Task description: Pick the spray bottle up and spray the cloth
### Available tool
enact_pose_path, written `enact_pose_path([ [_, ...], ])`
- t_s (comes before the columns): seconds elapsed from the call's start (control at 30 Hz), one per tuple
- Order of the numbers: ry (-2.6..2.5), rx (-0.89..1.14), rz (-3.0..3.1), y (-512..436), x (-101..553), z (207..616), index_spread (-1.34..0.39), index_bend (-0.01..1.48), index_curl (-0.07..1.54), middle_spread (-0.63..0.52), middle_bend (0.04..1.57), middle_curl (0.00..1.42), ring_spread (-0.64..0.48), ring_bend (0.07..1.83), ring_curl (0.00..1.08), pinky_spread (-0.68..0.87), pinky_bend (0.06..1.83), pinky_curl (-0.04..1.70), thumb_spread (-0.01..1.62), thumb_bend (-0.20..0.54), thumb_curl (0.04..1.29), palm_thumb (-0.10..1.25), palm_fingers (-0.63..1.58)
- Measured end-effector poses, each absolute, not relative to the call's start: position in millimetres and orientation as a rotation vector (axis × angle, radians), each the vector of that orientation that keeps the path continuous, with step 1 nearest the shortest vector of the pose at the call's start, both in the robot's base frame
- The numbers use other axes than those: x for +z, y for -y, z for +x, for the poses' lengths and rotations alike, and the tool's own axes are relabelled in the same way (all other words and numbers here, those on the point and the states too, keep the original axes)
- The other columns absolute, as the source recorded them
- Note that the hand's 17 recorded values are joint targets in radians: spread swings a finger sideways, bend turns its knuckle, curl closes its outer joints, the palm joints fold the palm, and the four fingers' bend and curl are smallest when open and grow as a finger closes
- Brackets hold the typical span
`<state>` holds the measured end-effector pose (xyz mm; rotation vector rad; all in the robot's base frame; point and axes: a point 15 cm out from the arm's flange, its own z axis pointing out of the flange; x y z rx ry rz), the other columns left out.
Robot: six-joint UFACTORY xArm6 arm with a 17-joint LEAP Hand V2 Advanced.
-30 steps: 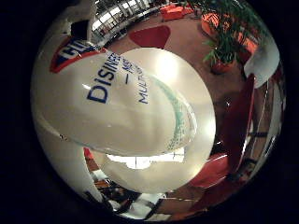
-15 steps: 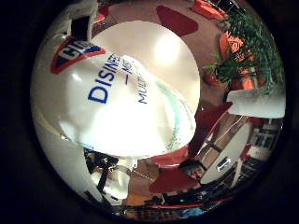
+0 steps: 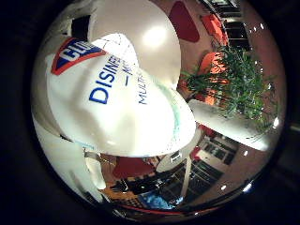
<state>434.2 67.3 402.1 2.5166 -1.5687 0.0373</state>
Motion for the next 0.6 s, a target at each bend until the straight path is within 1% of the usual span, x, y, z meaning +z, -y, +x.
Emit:
enact_pose_path([
  [0.3, 1.528, 0.186, 2.406, -70.7, 392.0, 443.6, -0.2, 1.15, 0.73, -0.07, 1.38, 0.61, -0.16, 1.48, 0.6, -0.2, 1.02, 1.33, 0.8, -0.017, 0.84, 1.0, 1.18],
  [0.6, 1.517, 0.167, 2.384, -70.2, 378.9, 445.8, -0.2, 1.15, 0.74, -0.07, 1.38, 0.62, -0.16, 1.48, 0.61, -0.22, 1.02, 1.33, 0.81, -0.017, 0.85, 1.0, 1.18],
])
